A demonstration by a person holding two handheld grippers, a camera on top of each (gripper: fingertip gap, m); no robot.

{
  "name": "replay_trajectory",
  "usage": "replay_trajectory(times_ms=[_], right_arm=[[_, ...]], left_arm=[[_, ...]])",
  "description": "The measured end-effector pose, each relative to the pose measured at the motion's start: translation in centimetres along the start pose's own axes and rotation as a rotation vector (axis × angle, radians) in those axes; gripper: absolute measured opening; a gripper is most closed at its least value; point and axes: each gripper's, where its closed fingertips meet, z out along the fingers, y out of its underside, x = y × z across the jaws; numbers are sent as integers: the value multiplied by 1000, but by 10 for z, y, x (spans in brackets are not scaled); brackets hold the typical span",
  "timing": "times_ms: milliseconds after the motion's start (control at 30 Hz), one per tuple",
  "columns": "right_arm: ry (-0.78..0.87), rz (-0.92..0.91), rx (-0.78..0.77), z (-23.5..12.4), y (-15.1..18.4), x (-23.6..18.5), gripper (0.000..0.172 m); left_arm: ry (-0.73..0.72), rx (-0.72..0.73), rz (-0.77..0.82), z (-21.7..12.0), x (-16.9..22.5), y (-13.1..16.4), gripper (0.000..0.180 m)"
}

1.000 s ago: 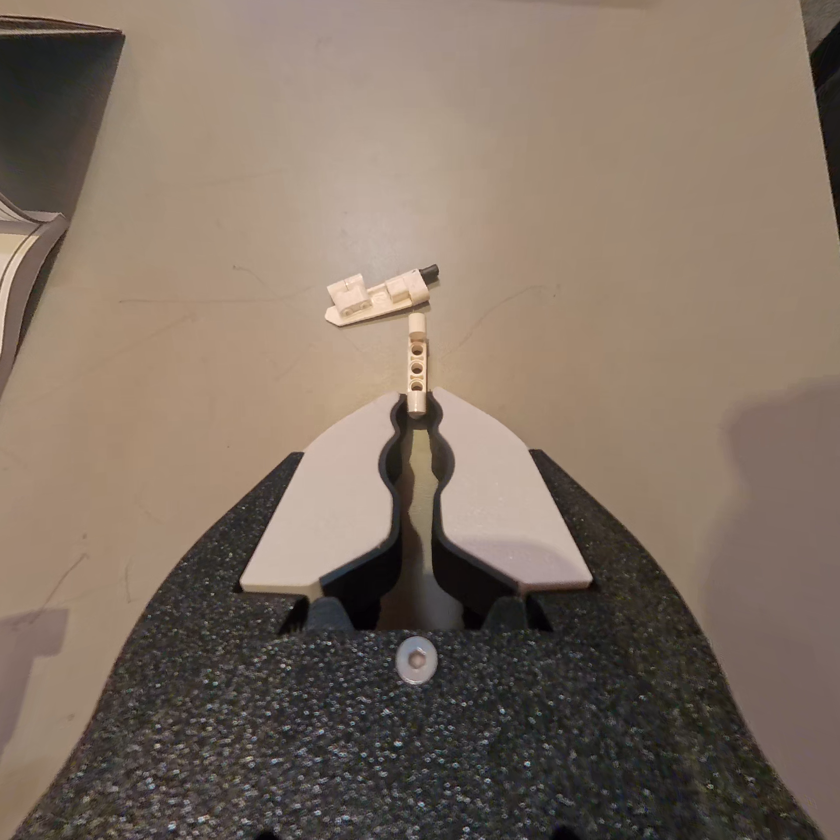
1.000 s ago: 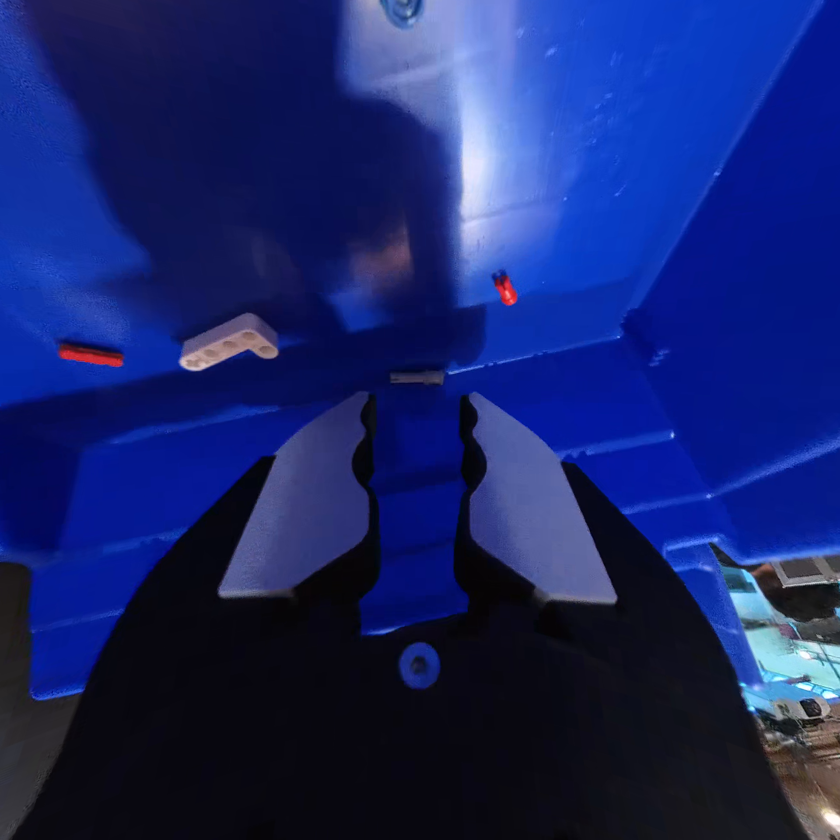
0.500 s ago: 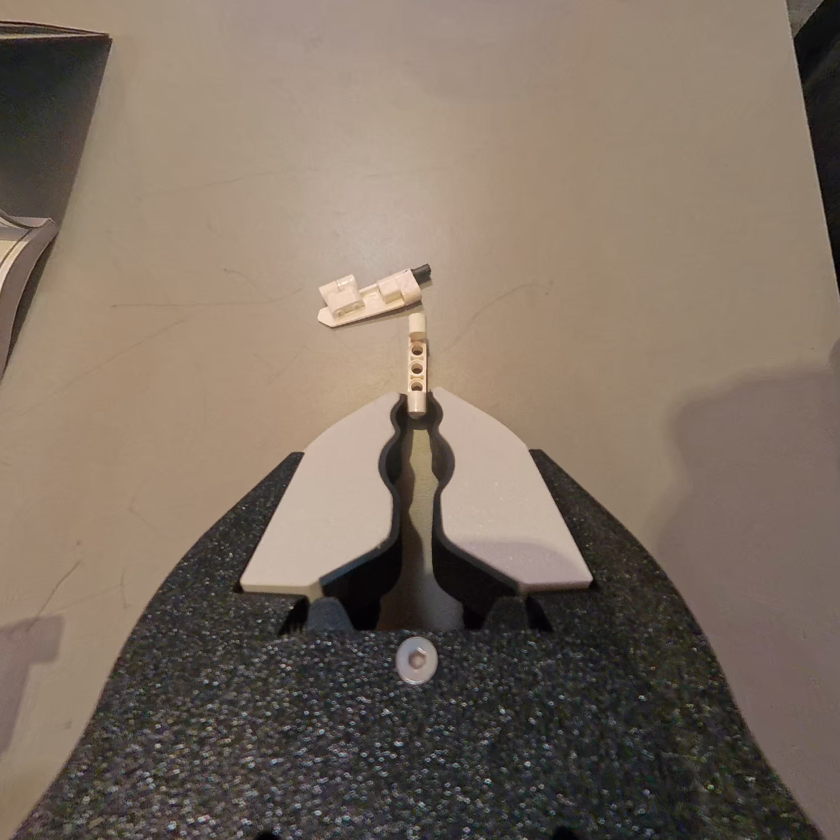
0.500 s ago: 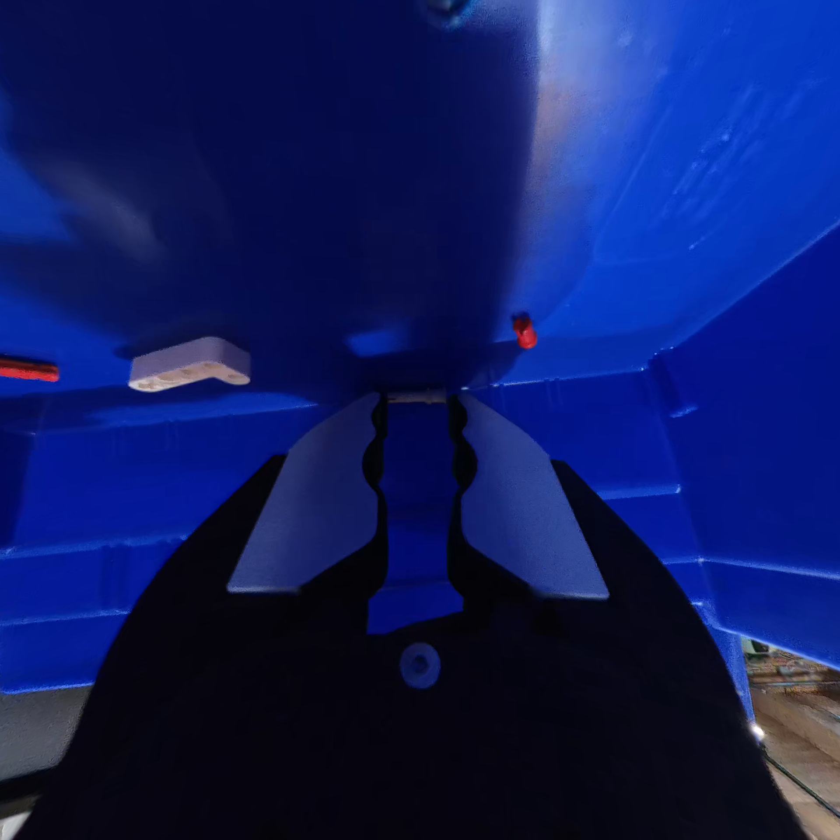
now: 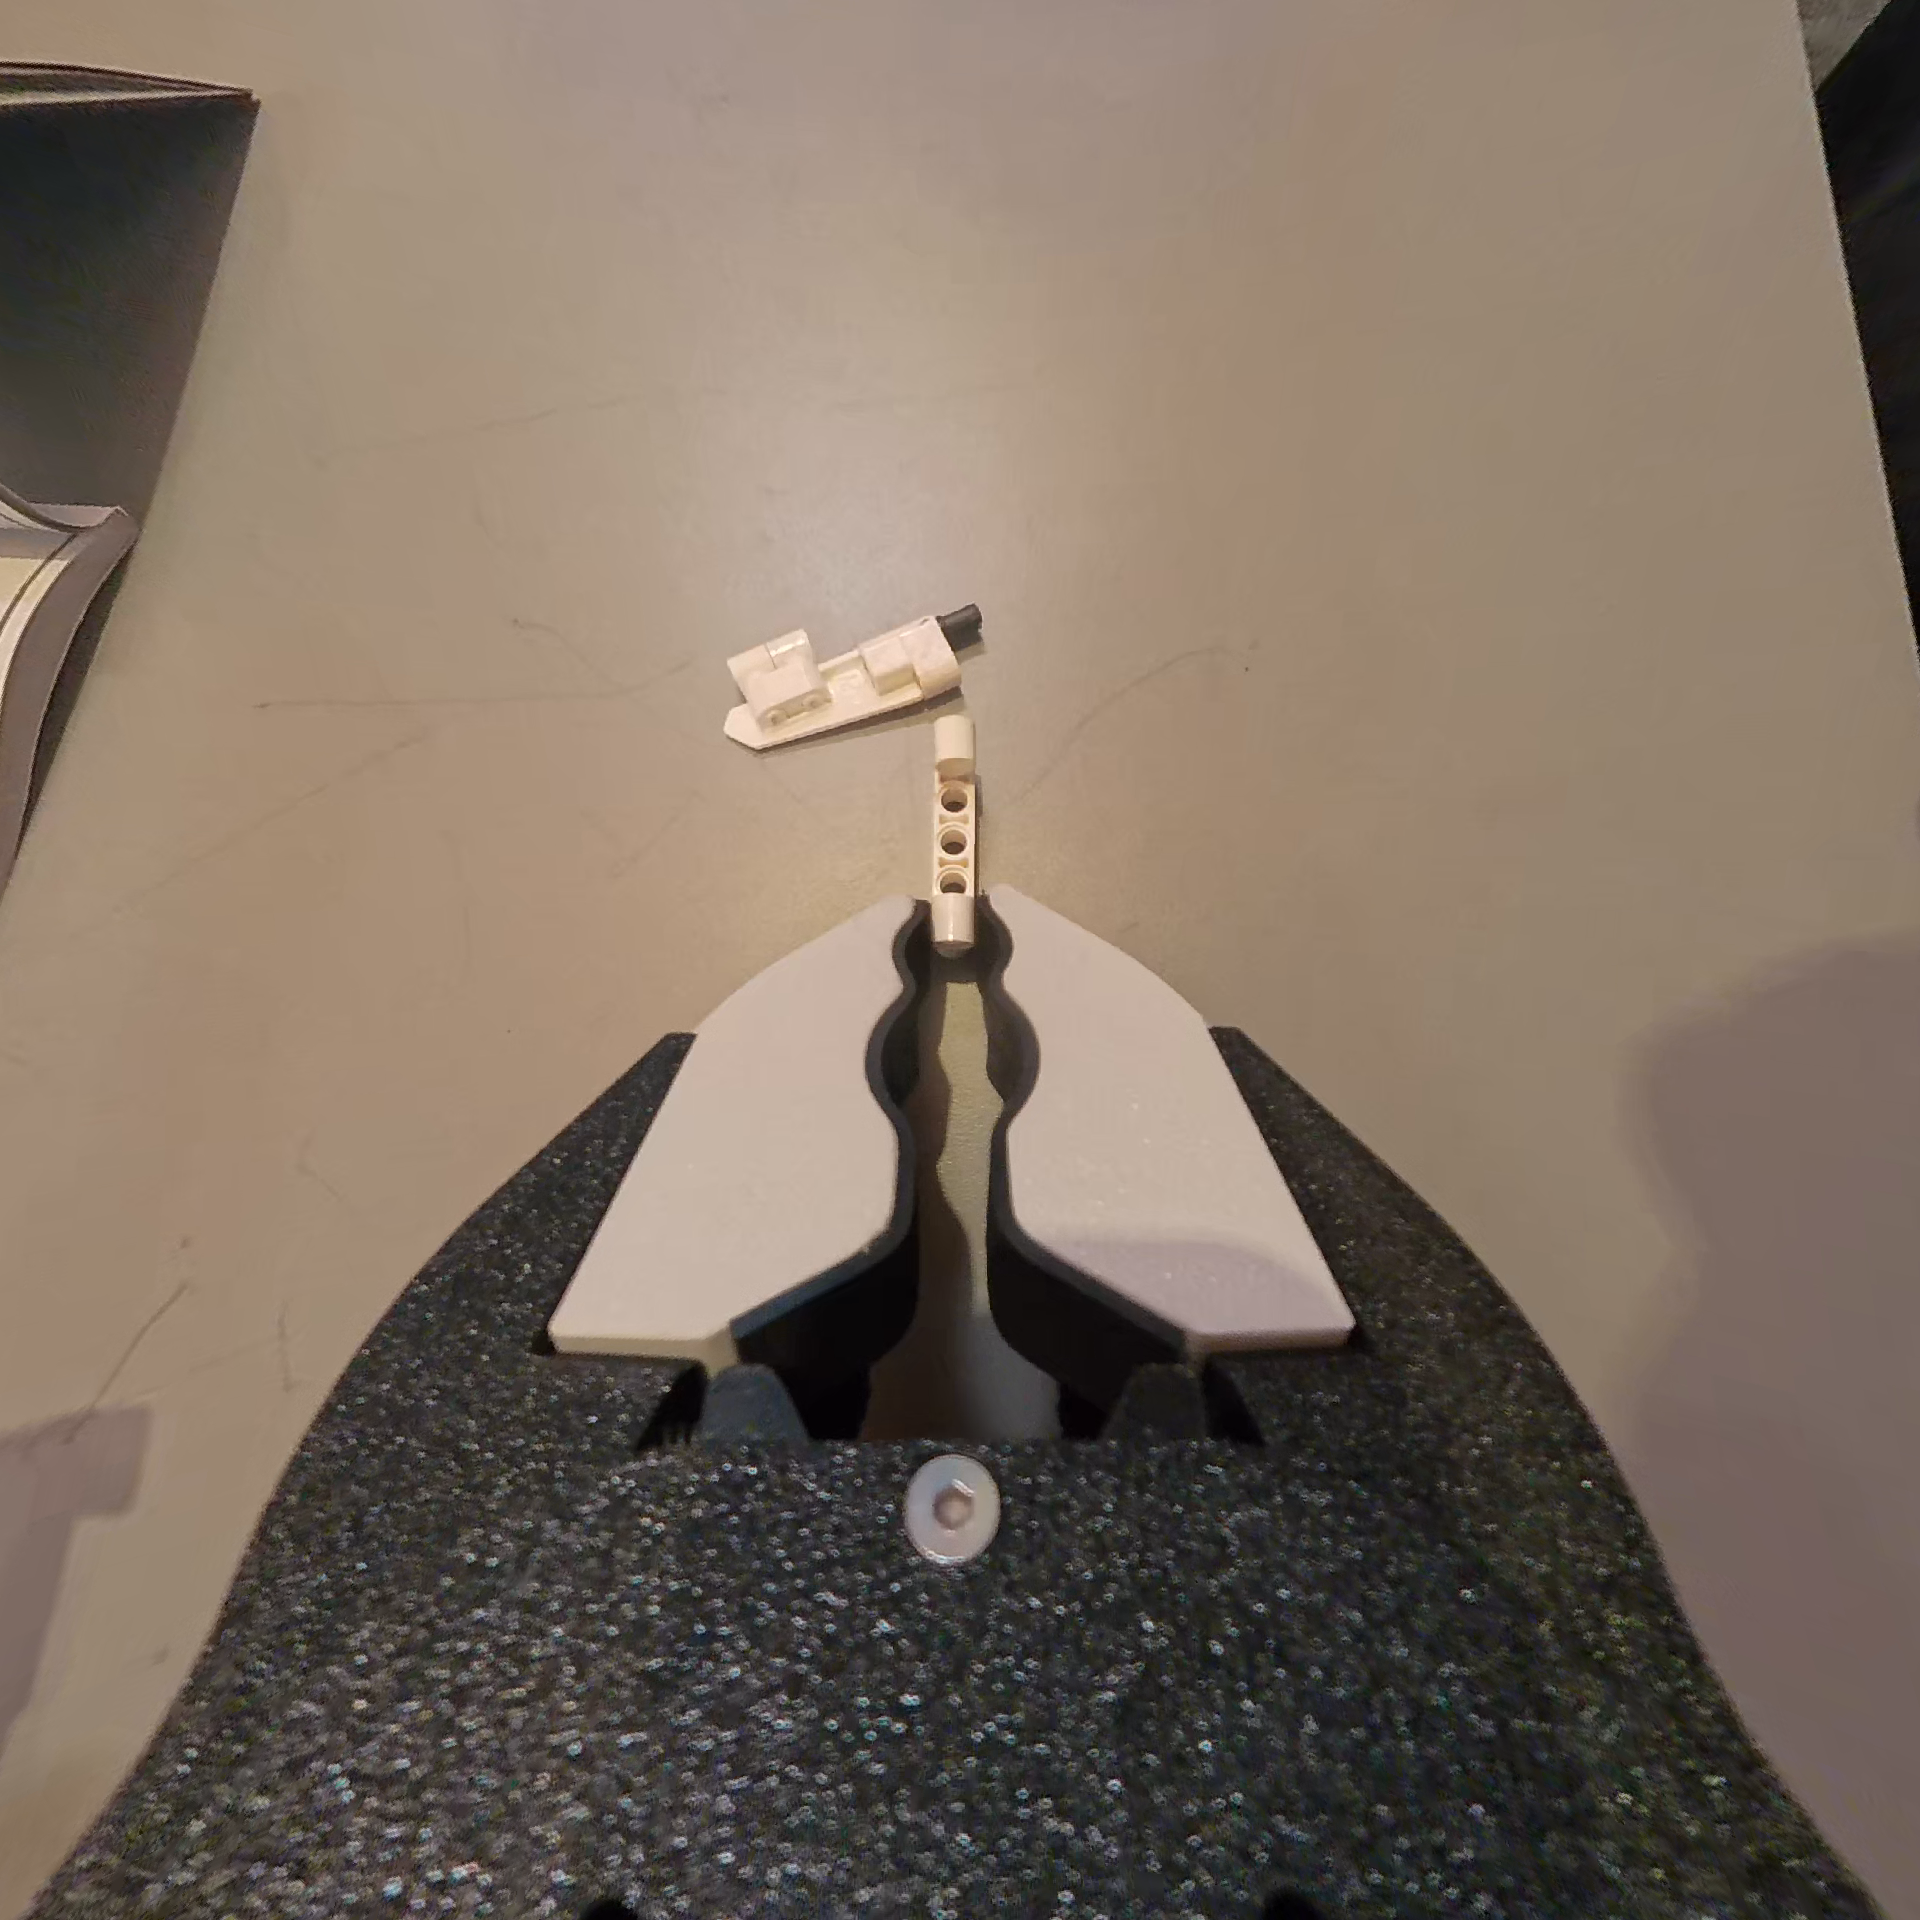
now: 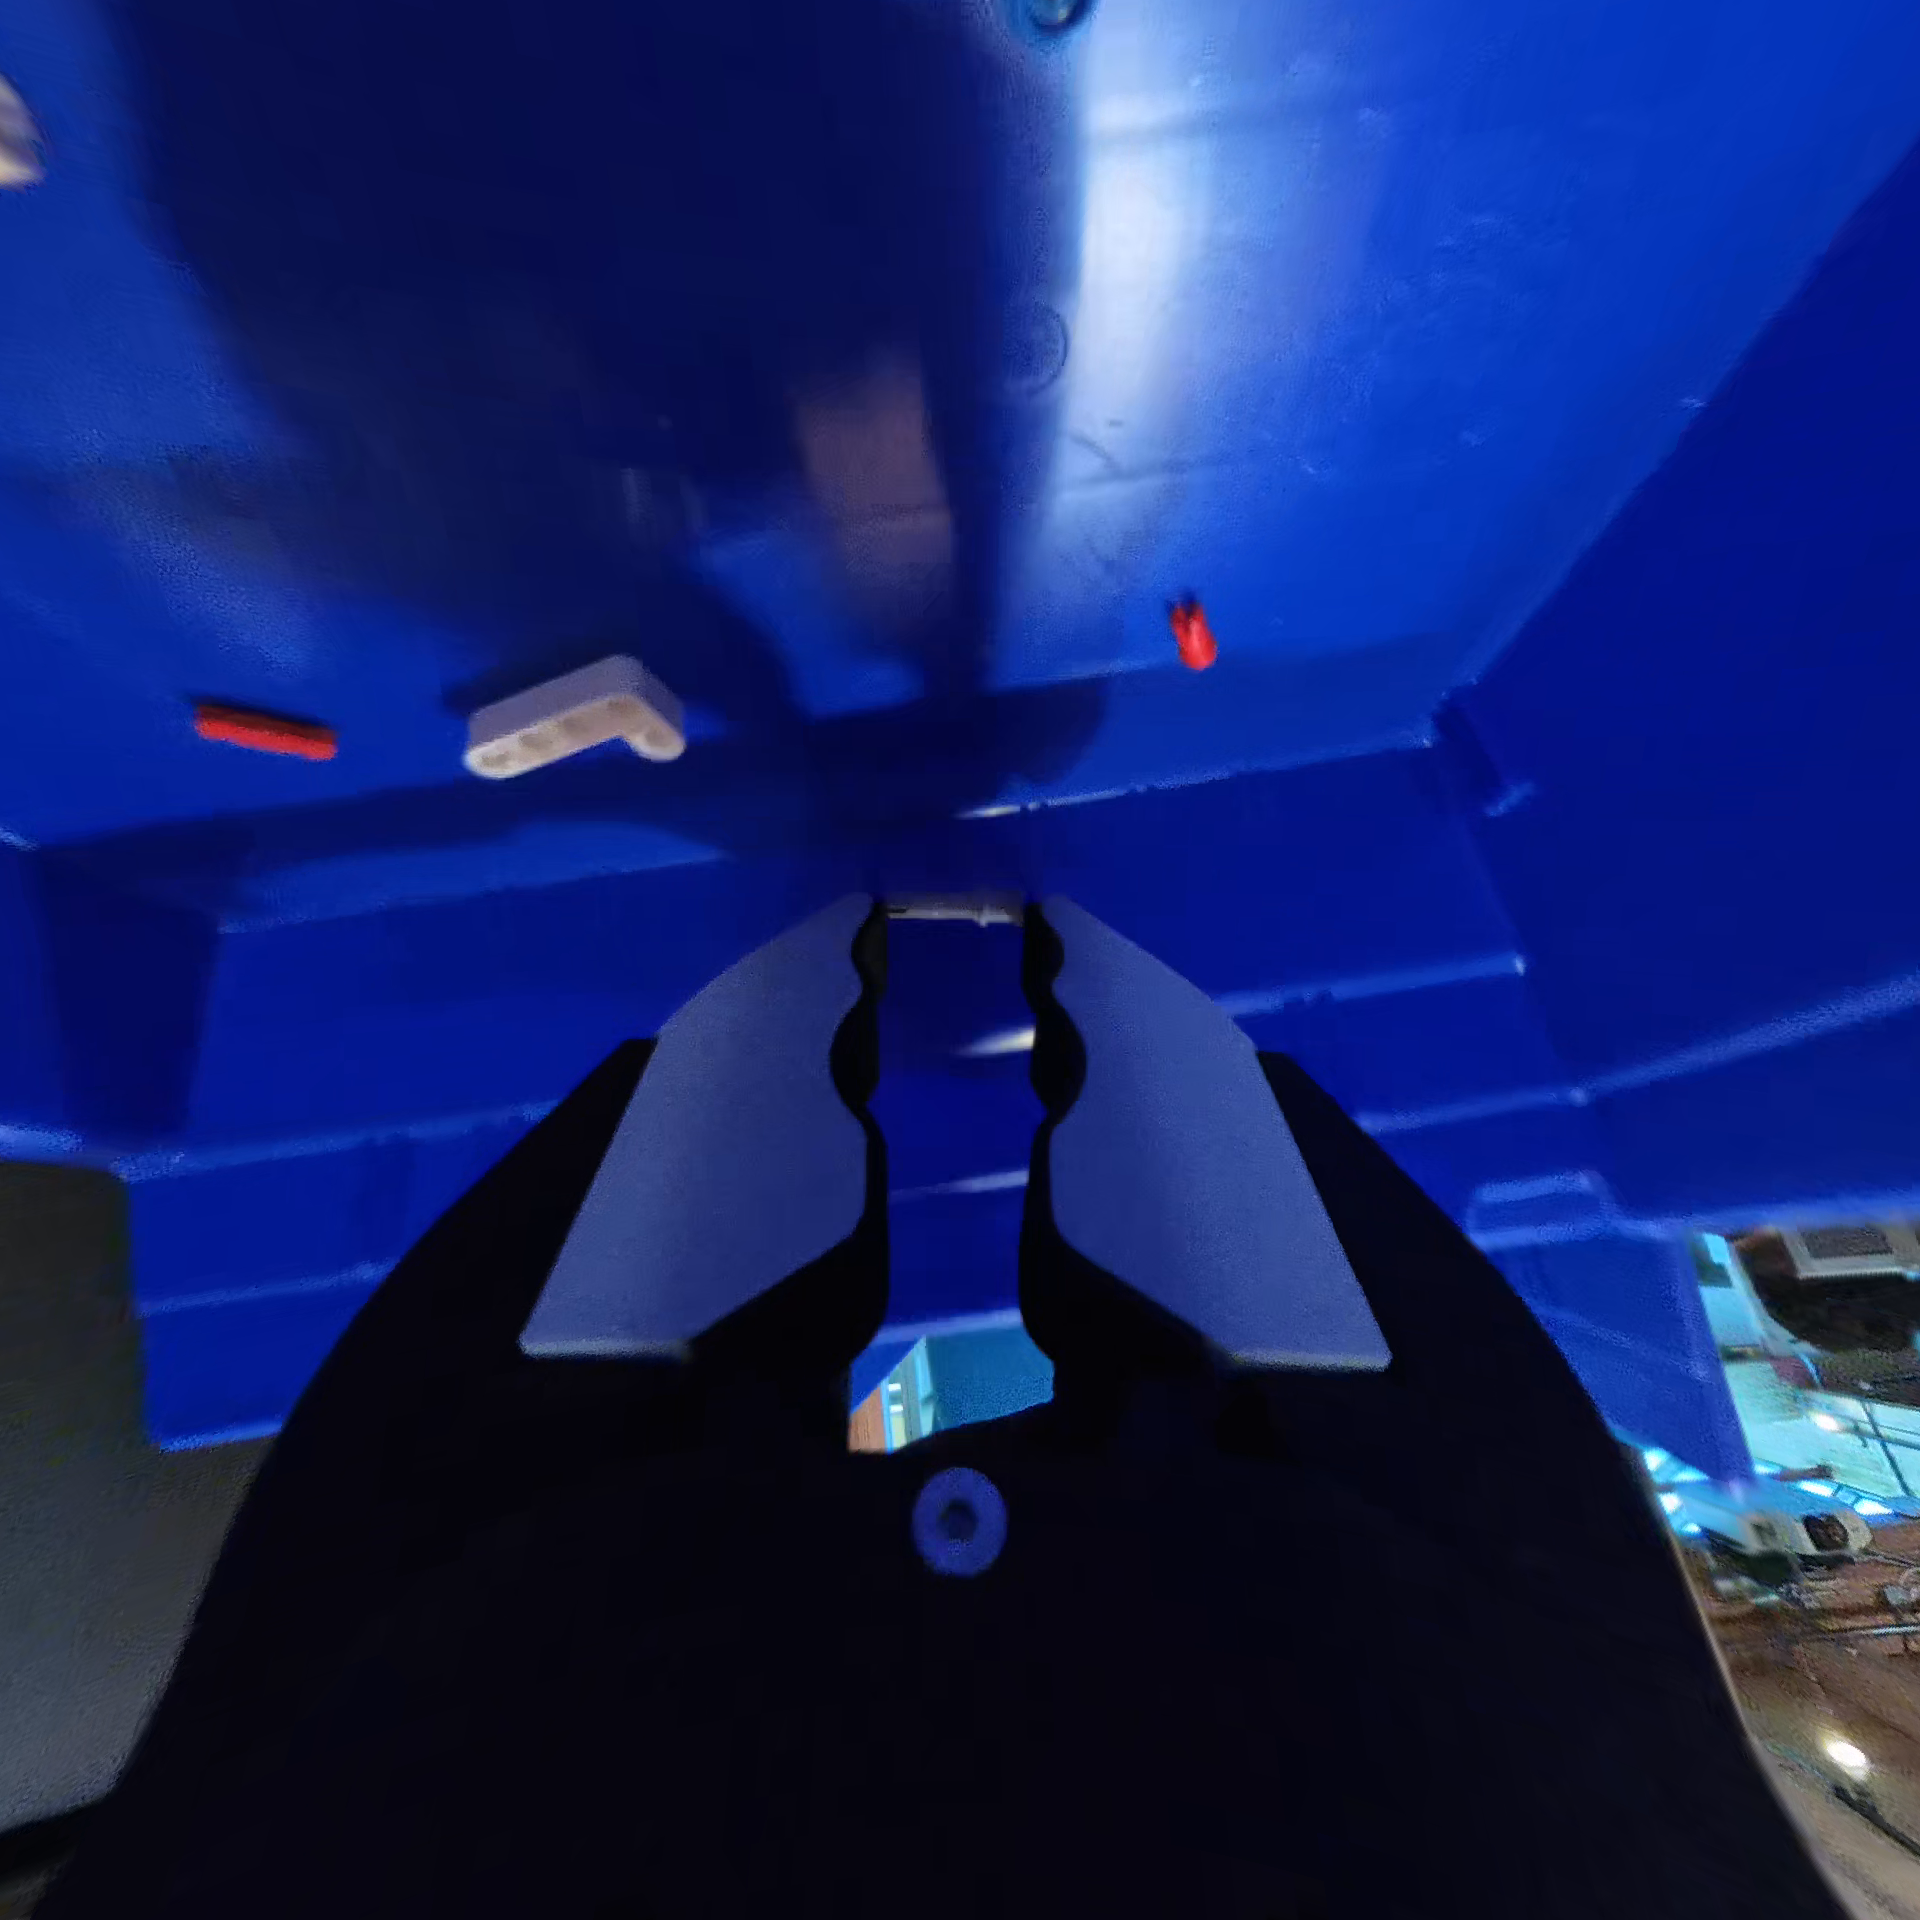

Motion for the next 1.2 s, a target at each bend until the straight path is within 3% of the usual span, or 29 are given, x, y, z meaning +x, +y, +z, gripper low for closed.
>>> replay_trajectory(times_ms=[167,267,400,600,700,833,1200], right_arm=[[111,51,120,-77,1,2,25],[192,36,261,-139,-24,-4,24],[267,-119,482,-208,-105,-32,25],[270,-462,763,-270,-247,-106,25],[246,-574,885,-288,-298,-134,25],[194,-620,995,-298,-342,-154,25],[124,-629,1269,-305,-378,-177,25]], left_arm=[[0,-5,-11,0,-1,1,7],[-1,-18,-27,-1,-1,3,7],[5,-27,-35,-2,0,5,7],[19,-27,-22,-2,2,5,13],[27,-25,-2,-3,5,5,20],[27,-21,8,-6,6,5,28],[137,180,-124,-29,9,-23,25]])
